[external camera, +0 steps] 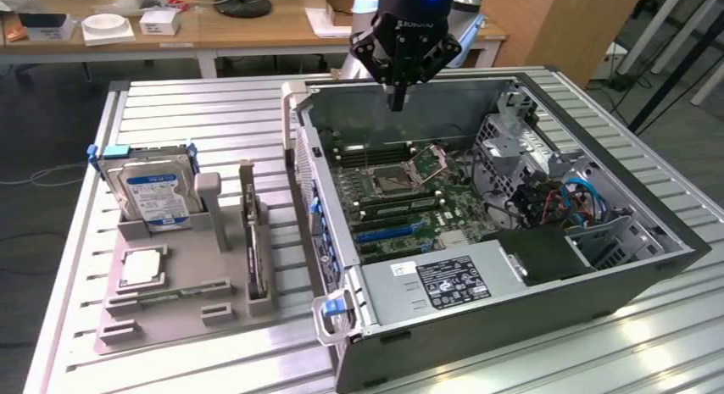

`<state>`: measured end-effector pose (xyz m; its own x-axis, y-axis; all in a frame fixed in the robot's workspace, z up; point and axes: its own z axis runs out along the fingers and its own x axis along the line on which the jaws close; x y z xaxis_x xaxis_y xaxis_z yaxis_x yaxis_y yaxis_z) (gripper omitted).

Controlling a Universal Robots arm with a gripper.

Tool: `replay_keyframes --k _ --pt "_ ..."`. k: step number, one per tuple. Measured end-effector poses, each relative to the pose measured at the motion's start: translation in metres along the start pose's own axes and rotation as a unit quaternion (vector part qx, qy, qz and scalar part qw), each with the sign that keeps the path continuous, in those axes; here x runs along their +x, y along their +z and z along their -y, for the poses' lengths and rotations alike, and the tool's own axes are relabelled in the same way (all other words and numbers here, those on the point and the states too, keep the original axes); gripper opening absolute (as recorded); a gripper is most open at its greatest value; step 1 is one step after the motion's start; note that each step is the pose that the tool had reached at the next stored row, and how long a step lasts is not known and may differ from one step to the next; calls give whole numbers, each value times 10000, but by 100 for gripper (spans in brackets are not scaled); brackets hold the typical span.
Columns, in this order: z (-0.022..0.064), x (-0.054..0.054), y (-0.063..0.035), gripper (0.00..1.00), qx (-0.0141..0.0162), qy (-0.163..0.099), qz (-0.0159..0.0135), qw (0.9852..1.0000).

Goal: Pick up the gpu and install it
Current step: 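Reach for the gpu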

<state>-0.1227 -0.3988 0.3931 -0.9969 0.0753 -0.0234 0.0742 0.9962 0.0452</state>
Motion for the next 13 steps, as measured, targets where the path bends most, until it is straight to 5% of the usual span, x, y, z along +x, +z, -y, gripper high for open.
replay_keyframes --k 13 --pt "11 116 41 11 5 0 -7 10000"
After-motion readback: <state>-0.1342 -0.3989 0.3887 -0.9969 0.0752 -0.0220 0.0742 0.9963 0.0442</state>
